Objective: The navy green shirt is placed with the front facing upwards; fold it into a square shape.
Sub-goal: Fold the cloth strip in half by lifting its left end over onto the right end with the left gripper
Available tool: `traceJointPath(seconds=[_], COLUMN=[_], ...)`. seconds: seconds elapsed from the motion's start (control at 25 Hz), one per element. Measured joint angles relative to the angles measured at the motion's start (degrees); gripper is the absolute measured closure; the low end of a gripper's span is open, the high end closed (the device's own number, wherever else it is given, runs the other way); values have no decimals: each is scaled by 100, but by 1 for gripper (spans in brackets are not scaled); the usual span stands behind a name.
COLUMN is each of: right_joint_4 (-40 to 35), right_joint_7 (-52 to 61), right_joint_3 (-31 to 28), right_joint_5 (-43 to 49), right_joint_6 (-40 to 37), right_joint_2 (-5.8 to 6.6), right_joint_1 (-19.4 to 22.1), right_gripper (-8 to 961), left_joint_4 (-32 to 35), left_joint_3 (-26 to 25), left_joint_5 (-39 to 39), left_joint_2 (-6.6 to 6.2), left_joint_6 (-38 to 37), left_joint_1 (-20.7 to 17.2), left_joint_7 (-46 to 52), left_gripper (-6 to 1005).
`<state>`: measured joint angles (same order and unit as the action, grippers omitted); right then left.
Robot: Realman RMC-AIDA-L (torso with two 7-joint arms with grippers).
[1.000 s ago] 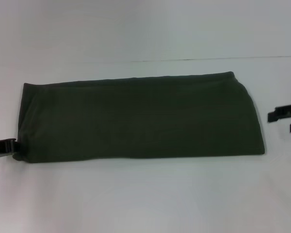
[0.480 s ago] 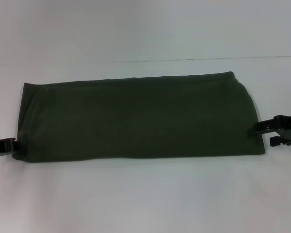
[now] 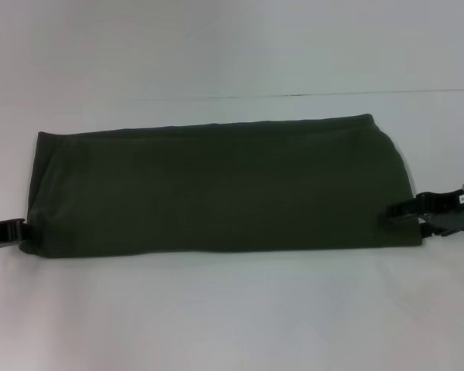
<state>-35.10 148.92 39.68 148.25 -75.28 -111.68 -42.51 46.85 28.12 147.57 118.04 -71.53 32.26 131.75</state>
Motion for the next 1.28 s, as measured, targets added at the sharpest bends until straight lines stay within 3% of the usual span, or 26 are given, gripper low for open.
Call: traceJointPath(seconds=[0.24, 0.6, 0.8, 1.0, 1.28], right_joint_4=[35, 138, 117, 117, 118], right_joint_7=[-12, -4, -13, -13, -10], right_joint_3=[85, 87, 132, 271, 327], right_joint_5=[2, -14, 6, 15, 20], right_joint_6=[182, 300, 265, 269, 259], right_joint_2=[-92, -107, -118, -119, -96], right_joint_1=[-21, -40, -39, -37, -40], right_gripper=[43, 44, 129, 315, 472], left_joint_4=[-9, -18, -19, -17, 12], left_joint_3=[0, 0, -9, -31, -41], left_joint_5=[-10, -17, -18, -27, -38], left_joint_2=[8, 16, 17, 12, 8], left_joint_6=[7, 8, 7, 7, -8], left_joint_1=[40, 64, 64, 61, 60], left_joint_7=[-31, -35, -32, -14, 7], left_gripper=[949, 950, 950, 949, 949])
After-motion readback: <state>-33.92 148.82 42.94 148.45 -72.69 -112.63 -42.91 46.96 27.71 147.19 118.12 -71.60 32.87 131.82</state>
